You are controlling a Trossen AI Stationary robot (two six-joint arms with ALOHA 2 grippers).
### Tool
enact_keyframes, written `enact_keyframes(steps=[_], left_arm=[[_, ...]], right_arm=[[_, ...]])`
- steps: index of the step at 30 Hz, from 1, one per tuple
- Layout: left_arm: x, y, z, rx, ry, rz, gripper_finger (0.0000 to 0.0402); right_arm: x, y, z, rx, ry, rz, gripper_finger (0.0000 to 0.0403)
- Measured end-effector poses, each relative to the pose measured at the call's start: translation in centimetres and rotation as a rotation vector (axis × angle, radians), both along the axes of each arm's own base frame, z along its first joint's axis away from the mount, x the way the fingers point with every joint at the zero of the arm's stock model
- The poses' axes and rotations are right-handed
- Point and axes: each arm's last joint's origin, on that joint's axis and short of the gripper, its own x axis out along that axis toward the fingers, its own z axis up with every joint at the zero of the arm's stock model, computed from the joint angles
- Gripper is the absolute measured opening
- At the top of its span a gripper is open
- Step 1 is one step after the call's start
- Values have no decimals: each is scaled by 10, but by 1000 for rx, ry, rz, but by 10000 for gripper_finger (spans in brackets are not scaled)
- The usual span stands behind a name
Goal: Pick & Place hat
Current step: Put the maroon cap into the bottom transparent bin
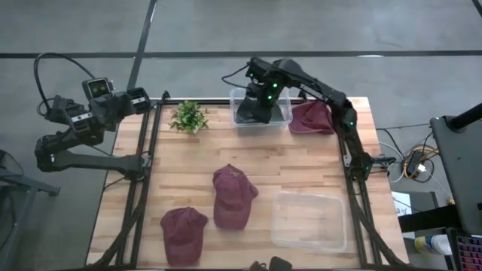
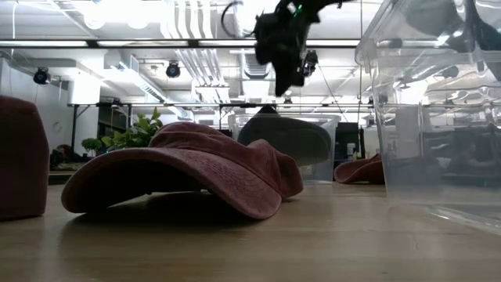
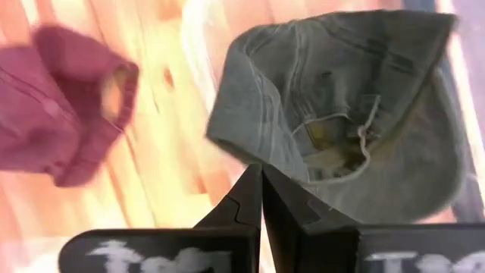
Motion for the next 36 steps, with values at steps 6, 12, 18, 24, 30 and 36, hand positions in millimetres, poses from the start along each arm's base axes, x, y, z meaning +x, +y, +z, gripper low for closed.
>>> enact_keyframes(steps=[6, 12, 18, 24, 30, 36], left_arm=[[0, 0, 0, 13, 0, 13, 71], [3, 0, -3, 4, 39, 10, 71], [7, 1, -7, -6, 99, 8, 71], [13, 2, -15, -22, 198, 8, 71], [15, 2, -18, -27, 234, 7, 71], [16, 3, -19, -31, 255, 6, 71]], right_arm=[[-28, 17, 40, 22, -36, -97, 27], [-52, 52, 74, -21, -94, -116, 96], [-79, 93, 84, -113, -50, -120, 177], [-108, 133, 76, -246, 36, -137, 245], [-132, 153, 43, -397, 171, -153, 281], [-149, 155, -5, -430, 328, -116, 276]])
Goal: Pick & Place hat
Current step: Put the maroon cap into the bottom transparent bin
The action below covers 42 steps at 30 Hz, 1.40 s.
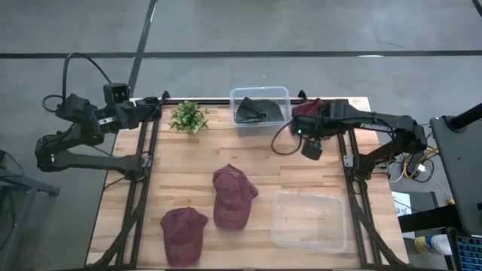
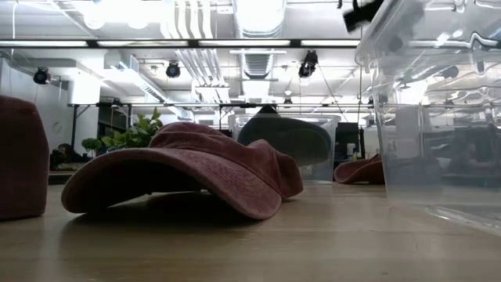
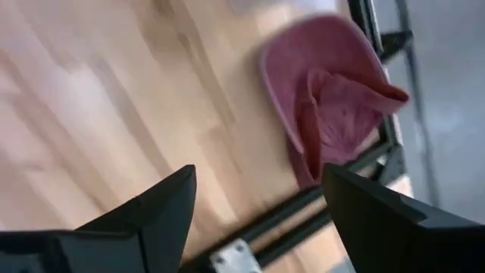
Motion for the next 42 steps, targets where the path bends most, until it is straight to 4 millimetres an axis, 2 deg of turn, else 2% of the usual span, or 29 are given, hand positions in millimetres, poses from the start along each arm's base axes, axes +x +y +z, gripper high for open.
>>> enact_keyframes(steps=[11, 14, 18, 21, 31, 37, 42], left_arm=[[1, 1, -1, -13, 15, 13, 71], [1, 1, -1, -18, 14, 21, 71], [3, 1, -2, -23, 18, 29, 71], [5, 2, -2, -25, 24, 29, 71], [7, 2, -3, -41, 31, 24, 71], [7, 3, -4, -51, 33, 45, 71], [7, 4, -4, -58, 35, 49, 71]], right_arm=[[-4, -2, -84, -60, 169, 149, 241], [-9, -4, -98, -88, 210, 161, 235], [-7, -11, -114, -94, 184, 194, 233], [-7, -18, -122, -106, 176, 239, 233], [-17, -52, -136, -127, 194, 210, 233], [-17, -66, -140, -154, 162, 241, 233], [-25, -74, -148, -112, 153, 216, 233]])
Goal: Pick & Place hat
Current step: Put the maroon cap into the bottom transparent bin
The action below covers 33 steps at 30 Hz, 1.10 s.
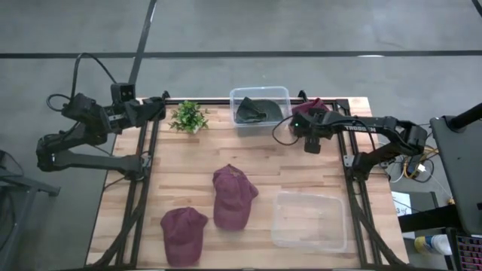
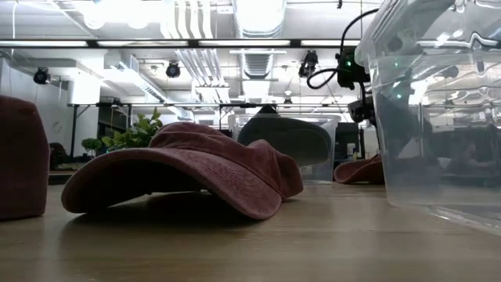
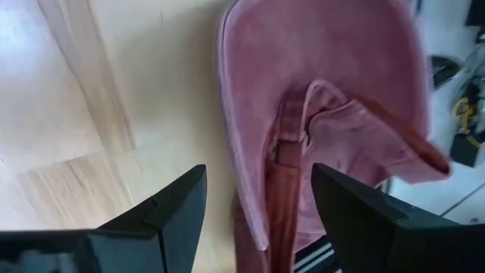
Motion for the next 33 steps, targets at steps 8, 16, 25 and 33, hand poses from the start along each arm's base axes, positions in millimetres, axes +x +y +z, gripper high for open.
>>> enact_keyframes(steps=[8, 16, 25, 33], left_arm=[[0, 2, 0, -7, -1, 20, 71], [-1, 5, 0, -40, -4, 42, 71], [-1, 6, 0, -72, -7, 51, 71], [-1, 6, 0, -79, -8, 47, 71]], right_arm=[[-4, -2, -9, 4, -13, -1, 216], [-2, -14, -32, 60, 50, -53, 126], [2, -17, -28, 63, 57, -117, 12], [-5, 1, 33, 83, 45, -128, 10]])
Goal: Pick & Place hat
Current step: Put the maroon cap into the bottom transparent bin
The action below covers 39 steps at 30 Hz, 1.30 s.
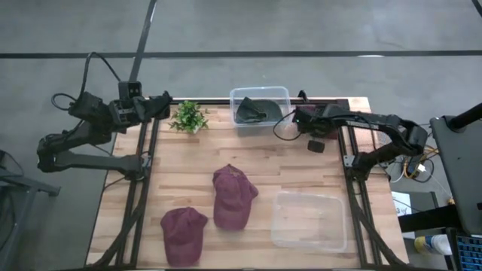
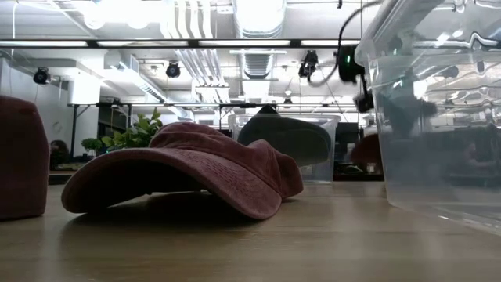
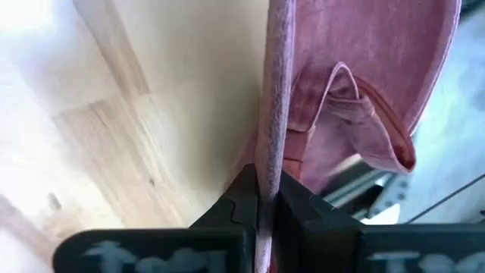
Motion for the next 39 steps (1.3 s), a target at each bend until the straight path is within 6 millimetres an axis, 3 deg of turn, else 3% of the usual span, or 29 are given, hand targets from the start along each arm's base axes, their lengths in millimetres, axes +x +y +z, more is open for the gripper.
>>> enact_keyframes(steps=[9, 15, 21, 27, 33, 39], left_arm=[[1, 0, -1, -5, 5, -2, 71], [0, 0, 0, -5, 1, -2, 71], [0, 0, 0, -12, 2, -20, 71], [1, 0, -1, -26, 4, -29, 71], [2, 0, -2, -48, 15, -31, 71], [11, 2, -7, -177, 57, -85, 71]], right_arm=[[-7, 27, 86, -50, -104, -33, 9], [2, 53, 129, -85, -141, -35, 9], [26, 88, 155, -106, -287, 7, 9], [51, 122, 167, -84, -384, 38, 10], [67, 156, 184, -100, -450, 173, 10], [71, 192, 208, -151, -500, 420, 10]])
